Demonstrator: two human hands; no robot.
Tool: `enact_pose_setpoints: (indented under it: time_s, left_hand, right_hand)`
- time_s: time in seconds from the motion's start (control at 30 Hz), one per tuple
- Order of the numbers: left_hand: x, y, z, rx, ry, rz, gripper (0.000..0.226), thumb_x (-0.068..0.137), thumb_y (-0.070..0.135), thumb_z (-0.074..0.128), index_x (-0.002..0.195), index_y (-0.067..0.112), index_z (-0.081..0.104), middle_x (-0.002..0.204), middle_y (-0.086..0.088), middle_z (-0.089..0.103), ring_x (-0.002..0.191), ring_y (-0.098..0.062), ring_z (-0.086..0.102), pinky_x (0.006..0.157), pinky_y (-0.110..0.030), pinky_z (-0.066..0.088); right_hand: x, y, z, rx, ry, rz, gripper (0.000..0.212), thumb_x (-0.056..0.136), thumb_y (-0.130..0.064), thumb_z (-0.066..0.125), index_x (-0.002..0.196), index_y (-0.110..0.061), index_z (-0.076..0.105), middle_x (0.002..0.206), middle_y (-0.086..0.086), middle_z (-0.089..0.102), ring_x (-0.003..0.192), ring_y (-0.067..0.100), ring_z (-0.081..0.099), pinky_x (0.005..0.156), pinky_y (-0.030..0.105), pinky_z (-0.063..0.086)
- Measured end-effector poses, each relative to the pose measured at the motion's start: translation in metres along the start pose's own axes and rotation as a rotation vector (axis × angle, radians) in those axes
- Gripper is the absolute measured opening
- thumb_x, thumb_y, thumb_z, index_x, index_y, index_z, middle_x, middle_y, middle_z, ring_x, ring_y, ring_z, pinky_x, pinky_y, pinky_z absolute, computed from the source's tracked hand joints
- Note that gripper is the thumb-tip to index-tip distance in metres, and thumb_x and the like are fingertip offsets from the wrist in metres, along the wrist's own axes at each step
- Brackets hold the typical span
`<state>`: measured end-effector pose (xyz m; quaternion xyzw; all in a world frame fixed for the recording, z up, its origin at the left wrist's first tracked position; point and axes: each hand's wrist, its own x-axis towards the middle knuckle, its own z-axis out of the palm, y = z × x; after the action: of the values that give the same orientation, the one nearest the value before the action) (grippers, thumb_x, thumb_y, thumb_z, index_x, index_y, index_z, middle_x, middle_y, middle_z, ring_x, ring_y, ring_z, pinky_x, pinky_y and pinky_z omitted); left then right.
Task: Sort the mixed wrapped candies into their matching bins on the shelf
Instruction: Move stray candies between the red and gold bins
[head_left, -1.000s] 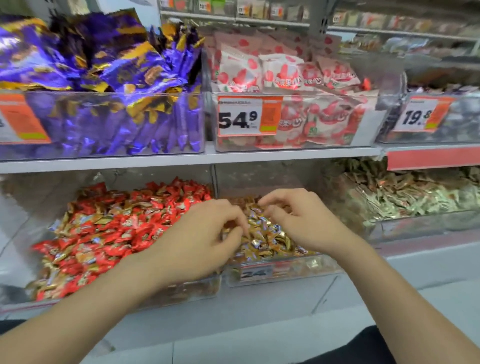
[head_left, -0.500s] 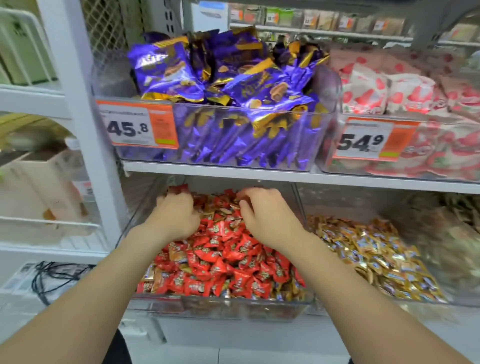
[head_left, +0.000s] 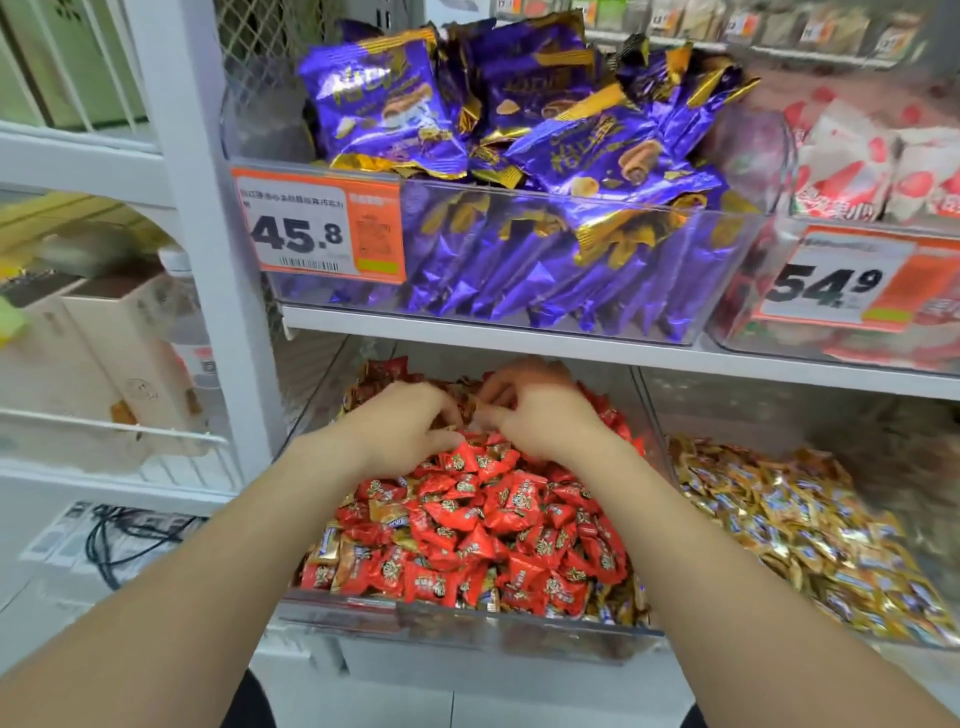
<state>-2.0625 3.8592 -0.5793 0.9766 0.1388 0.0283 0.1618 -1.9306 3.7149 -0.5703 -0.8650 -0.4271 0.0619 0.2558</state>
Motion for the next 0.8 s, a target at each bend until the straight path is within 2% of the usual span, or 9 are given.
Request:
enact_pose_setpoints:
  time_s: [0.1,0.2,0.3,0.4,0.47,0.57,0.67,0.7,0.8]
  left_hand:
    - [-0.003,-0.003,-0.005,-0.04,0.073,-0.045,0.011,0.089,0.032,0.081,0.093,0.025,0.075,0.076,0.015,0.063,0.082,-0.012,0.064,0.082,-0.031,0.054]
    - [-0.006,-0.002,-0.006,-0.058,0.078,-0.074,0.004,0.092,0.018,0.072,0.094,0.021,0.072,0.079,0.012,0.061,0.083,-0.014,0.065,0.072,-0.024,0.048]
    - [-0.008,0.002,-0.005,-0.124,0.046,-0.045,0.021,0.092,0.003,0.055,0.1,0.021,0.062,0.087,0.003,0.057,0.077,-0.012,0.057,0.058,-0.015,0.036]
    - [-0.01,0.013,-0.005,-0.212,0.057,-0.025,0.024,0.095,0.0,0.046,0.103,0.017,0.061,0.079,0.004,0.052,0.066,-0.009,0.05,0.05,-0.014,0.033]
    - [-0.01,0.021,-0.006,-0.268,0.115,0.022,0.02,0.095,0.01,0.052,0.104,0.022,0.064,0.075,0.004,0.058,0.068,-0.012,0.055,0.059,-0.022,0.038]
    - [-0.01,0.028,0.001,-0.25,0.085,0.172,0.031,0.092,0.045,0.058,0.12,0.035,0.067,0.1,0.008,0.064,0.096,-0.007,0.057,0.086,-0.025,0.045]
    - [-0.014,0.028,0.01,-0.028,-0.083,0.126,0.047,0.089,0.071,0.05,0.127,0.045,0.055,0.12,0.006,0.051,0.119,-0.021,0.048,0.106,-0.041,0.041]
    - [-0.014,0.027,0.011,0.072,-0.095,0.092,0.044,0.093,0.067,0.051,0.13,0.043,0.051,0.124,0.004,0.049,0.12,-0.025,0.046,0.106,-0.044,0.041]
    - [-0.016,0.019,0.005,0.205,-0.001,0.015,0.026,0.102,0.046,0.053,0.127,0.038,0.051,0.131,0.003,0.05,0.124,-0.029,0.044,0.102,-0.045,0.04]
  right_hand:
    - [-0.004,0.004,-0.008,0.28,0.013,0.073,0.013,0.089,-0.031,0.083,0.098,-0.025,0.077,0.087,-0.008,0.077,0.069,0.002,0.068,0.073,0.022,0.055]
    - [-0.012,0.008,-0.013,0.483,0.087,0.081,0.009,0.09,-0.026,0.082,0.097,-0.024,0.078,0.091,-0.006,0.078,0.087,0.009,0.074,0.088,0.031,0.059]
    - [-0.025,0.01,-0.021,0.405,0.122,0.005,0.017,0.099,-0.025,0.071,0.115,-0.022,0.076,0.101,-0.009,0.076,0.097,0.009,0.07,0.094,0.028,0.054]
    - [-0.037,0.012,-0.028,0.276,0.133,-0.122,0.031,0.104,-0.014,0.055,0.128,-0.024,0.071,0.109,-0.008,0.072,0.102,0.011,0.067,0.095,0.029,0.052]
    - [-0.044,0.014,-0.032,0.22,0.086,-0.129,0.038,0.102,-0.007,0.047,0.125,-0.024,0.073,0.108,-0.01,0.07,0.099,0.004,0.065,0.09,0.025,0.052]
    - [-0.052,0.015,-0.039,0.017,0.038,-0.173,0.039,0.1,-0.009,0.045,0.115,-0.026,0.077,0.1,-0.015,0.069,0.086,0.0,0.059,0.085,0.023,0.049]
    - [-0.057,0.014,-0.041,-0.059,0.053,-0.21,0.03,0.102,-0.026,0.046,0.11,-0.029,0.075,0.086,-0.016,0.066,0.084,0.007,0.059,0.083,0.031,0.051]
    - [-0.06,0.014,-0.039,-0.098,0.028,-0.23,0.029,0.102,-0.04,0.048,0.112,-0.031,0.073,0.087,-0.015,0.065,0.085,0.009,0.061,0.083,0.035,0.052]
    - [-0.068,0.012,-0.028,-0.363,-0.165,-0.255,0.064,0.09,-0.082,0.049,0.137,-0.041,0.061,0.101,-0.006,0.057,0.099,0.018,0.06,0.089,0.038,0.052]
